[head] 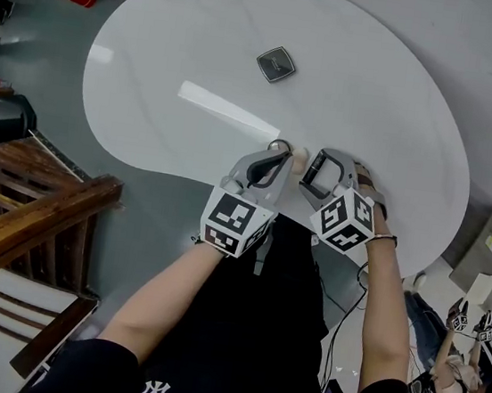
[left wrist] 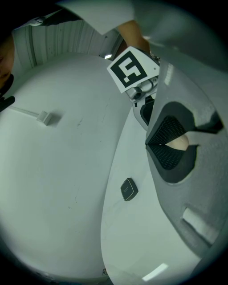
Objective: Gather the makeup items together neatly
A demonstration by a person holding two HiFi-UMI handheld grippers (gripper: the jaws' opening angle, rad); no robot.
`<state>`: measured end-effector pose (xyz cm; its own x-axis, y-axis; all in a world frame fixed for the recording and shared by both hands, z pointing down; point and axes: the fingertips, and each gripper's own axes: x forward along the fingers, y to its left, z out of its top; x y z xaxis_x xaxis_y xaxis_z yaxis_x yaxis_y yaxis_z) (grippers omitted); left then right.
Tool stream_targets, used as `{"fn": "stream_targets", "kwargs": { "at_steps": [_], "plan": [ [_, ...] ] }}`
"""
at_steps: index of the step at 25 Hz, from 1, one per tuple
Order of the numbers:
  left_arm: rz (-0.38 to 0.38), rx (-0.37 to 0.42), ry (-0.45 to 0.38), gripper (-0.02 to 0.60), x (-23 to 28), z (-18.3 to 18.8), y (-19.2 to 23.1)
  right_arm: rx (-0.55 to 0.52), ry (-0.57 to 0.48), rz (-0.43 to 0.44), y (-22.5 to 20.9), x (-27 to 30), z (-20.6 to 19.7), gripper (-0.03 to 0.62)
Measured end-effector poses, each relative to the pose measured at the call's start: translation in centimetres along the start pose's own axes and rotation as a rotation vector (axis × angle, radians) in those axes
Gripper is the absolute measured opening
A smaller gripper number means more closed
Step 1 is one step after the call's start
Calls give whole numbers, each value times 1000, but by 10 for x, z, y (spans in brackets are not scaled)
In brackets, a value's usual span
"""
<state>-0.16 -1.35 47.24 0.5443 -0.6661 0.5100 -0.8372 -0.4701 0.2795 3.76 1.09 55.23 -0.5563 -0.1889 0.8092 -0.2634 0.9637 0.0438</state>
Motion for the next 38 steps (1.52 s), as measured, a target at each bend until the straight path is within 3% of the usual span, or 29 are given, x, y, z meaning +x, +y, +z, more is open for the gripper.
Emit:
{"fn": "stream_targets", "kwargs": {
  "at_steps": [26,38],
  "plan": [
    [28,-12,4,8,4,-1,3,56,-7,80,3,7,-2,353],
    [12,-3,-37,8,-16,18,-3,94,-53,-59,-4,-41,32,329]
  ]
}}
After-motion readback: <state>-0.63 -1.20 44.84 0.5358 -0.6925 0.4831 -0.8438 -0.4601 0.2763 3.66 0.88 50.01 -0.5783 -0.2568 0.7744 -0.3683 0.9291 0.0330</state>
